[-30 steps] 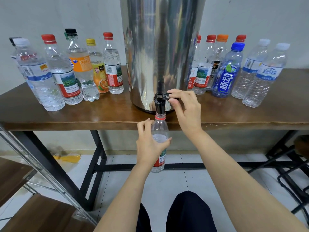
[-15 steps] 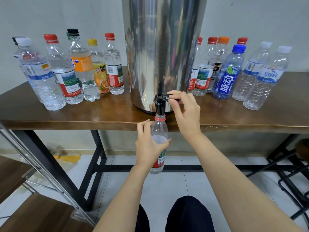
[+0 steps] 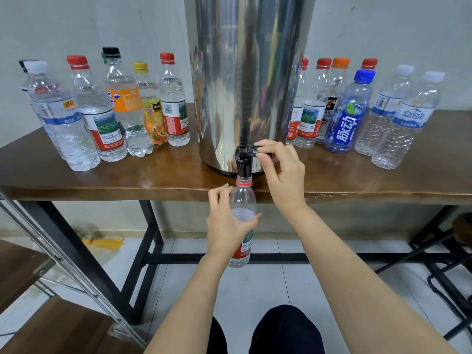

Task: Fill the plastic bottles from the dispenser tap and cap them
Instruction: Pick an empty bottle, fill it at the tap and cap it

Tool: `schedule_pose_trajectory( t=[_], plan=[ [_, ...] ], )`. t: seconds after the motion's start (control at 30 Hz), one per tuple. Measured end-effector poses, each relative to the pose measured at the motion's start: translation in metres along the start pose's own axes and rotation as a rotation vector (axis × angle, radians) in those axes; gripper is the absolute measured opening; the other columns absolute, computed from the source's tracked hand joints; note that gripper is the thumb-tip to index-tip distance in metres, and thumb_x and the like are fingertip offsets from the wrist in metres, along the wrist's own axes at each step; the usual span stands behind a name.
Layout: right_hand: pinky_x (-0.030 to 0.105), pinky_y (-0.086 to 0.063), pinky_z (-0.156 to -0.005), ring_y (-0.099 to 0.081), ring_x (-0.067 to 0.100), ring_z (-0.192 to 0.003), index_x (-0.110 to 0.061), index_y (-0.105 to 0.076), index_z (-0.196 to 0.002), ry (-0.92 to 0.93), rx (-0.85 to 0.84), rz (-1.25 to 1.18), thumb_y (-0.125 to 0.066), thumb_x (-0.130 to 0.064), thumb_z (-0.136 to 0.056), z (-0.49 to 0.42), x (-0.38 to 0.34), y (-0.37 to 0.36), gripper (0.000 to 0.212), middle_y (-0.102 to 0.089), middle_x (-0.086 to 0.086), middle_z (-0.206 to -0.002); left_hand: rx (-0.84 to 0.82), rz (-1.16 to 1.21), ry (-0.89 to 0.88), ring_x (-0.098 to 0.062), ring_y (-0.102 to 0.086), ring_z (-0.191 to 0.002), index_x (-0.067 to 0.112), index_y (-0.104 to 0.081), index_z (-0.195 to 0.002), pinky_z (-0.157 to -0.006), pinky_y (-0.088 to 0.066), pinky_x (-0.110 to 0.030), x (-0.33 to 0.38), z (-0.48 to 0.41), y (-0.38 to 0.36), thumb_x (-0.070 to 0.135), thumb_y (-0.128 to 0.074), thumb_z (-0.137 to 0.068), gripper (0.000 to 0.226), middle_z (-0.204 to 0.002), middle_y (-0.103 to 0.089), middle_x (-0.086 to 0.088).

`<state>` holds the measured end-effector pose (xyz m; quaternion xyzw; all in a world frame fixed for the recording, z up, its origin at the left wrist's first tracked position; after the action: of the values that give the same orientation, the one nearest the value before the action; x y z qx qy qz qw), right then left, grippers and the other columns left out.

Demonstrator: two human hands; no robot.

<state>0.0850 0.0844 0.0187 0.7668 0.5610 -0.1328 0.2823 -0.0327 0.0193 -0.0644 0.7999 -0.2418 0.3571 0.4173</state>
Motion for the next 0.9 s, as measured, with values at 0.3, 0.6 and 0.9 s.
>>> schedule_pose_trajectory(
  t=[0.3,0.6,0.9],
  plan=[
    [0.008,-0.04,-0.077,-0.052,0.002,-0.092,-0.013,-0.068,-0.099,-0.012,-0.005,-0.004,-0.052,-0.031,-0.098,0.0,-0.0006,0.0004,0.024,-0.063,-0.018,-0.112,0.006,0.006,0.015,-0.003,-0.041,-0.106,0.024,-0.046,-0.129,-0.093,-0.047,-0.03,0.0006,0.0001,-0.0014,0.041,-0.089,-0.066,0.079,-0.133,-0.034,0.008],
    [0.007,-0.039,-0.077,-0.053,0.004,-0.093,-0.013,-0.068,-0.1,-0.025,-0.015,-0.003,-0.053,-0.029,-0.098,-0.0002,-0.0005,0.0005,0.022,-0.064,-0.016,-0.112,0.002,0.011,0.018,-0.004,-0.041,-0.11,0.024,-0.045,-0.129,-0.095,-0.048,-0.034,0.001,-0.0002,-0.0013,0.042,-0.088,-0.066,0.079,-0.134,-0.034,0.007],
    [0.008,-0.04,-0.078,-0.055,0.006,-0.094,-0.012,-0.068,-0.101,-0.032,-0.019,-0.016,-0.052,-0.031,-0.098,0.0,-0.0011,0.0003,0.025,-0.063,-0.016,-0.112,0.007,0.016,0.02,-0.008,-0.045,-0.113,0.025,-0.045,-0.129,-0.098,-0.051,-0.039,0.0011,-0.0002,-0.0011,0.042,-0.088,-0.066,0.078,-0.133,-0.035,0.007]
  ],
)
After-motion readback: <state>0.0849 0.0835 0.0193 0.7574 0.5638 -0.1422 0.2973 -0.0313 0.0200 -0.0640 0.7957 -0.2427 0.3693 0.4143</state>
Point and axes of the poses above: each hand's wrist, its own z-axis away from the middle knuckle, its own y-axis out of the back of the hand, x = y × z, the point moved 1 cm from there along -z, towards the middle knuckle
